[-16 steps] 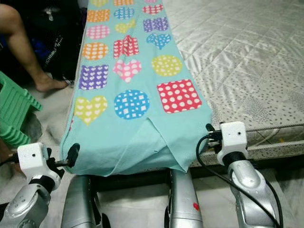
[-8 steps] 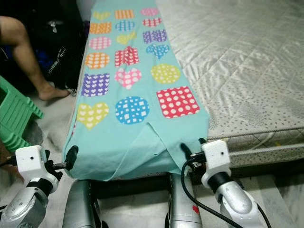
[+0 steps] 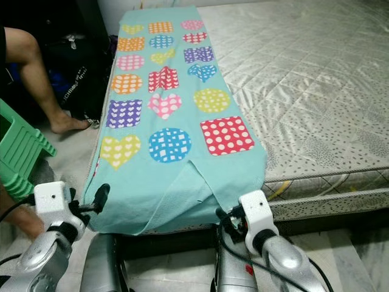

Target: Clean up the room

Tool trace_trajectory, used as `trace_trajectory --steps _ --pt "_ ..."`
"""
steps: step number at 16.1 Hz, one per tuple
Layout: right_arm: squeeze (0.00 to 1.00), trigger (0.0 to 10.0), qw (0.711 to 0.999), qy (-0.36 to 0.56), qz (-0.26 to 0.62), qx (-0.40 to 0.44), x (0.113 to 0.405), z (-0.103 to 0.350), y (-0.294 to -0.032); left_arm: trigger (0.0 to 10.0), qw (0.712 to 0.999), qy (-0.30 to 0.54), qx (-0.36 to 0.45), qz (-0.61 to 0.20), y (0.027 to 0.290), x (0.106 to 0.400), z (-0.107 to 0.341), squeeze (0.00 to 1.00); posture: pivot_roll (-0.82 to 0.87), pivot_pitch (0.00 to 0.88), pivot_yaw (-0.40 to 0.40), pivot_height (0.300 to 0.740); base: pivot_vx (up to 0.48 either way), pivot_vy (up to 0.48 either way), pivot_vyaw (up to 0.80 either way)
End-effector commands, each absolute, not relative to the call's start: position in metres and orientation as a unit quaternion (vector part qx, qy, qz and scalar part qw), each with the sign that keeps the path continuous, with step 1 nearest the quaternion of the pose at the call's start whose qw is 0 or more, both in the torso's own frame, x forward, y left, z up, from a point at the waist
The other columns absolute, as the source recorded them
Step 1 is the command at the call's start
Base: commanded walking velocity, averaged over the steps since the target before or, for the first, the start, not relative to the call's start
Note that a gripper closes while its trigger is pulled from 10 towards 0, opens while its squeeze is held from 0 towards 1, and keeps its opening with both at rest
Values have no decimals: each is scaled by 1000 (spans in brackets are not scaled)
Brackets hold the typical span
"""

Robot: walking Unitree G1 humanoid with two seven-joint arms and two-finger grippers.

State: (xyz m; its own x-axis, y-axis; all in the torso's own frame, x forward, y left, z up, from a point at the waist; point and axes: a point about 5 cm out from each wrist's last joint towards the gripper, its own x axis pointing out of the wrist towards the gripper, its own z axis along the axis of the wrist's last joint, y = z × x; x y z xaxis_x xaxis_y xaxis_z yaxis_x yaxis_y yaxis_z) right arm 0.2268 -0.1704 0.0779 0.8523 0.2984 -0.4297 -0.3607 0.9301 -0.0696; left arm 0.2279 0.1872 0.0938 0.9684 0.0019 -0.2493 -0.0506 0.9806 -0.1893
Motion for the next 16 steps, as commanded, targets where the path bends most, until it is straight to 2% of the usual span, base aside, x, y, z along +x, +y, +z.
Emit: trace_trajectory --steps 1,2,3,4,5,8,14,16 --pt "992 10000 957 218 175 -73 228 77 -169 10000 988 126 -91 15 189 228 93 0 -96 37 40 482 0 0 0" --pt "537 10000 952 235 177 -80 227 74 -166 10000 988 126 -91 14 189 229 92 0 -99 39 41 482 0 0 0" --pt "537 10000 950 244 176 -84 227 71 -164 10000 988 126 -91 13 188 228 91 0 -99 39 41 482 0 0 0" --pt "141 10000 949 253 164 -89 227 69 -160 10000 988 126 -91 14 188 228 91 0 -96 46 41 482 0 0 0" --pt "0 10000 949 256 161 -92 227 68 -158 10000 988 126 -91 14 188 228 92 0 -94 49 43 482 0 0 0" --pt "0 10000 945 260 163 -113 221 64 -134 10000 988 125 -88 20 190 226 92 0 -87 55 44 482 0 0 0" --pt "0 10000 961 229 82 -135 233 69 -123 10000 989 117 -82 31 191 231 94 0 -80 73 47 482 0 0 0" --pt "0 10000 961 223 79 -141 237 68 -118 10000 989 114 -82 34 192 231 95 0 -75 77 46 482 0 0 0"
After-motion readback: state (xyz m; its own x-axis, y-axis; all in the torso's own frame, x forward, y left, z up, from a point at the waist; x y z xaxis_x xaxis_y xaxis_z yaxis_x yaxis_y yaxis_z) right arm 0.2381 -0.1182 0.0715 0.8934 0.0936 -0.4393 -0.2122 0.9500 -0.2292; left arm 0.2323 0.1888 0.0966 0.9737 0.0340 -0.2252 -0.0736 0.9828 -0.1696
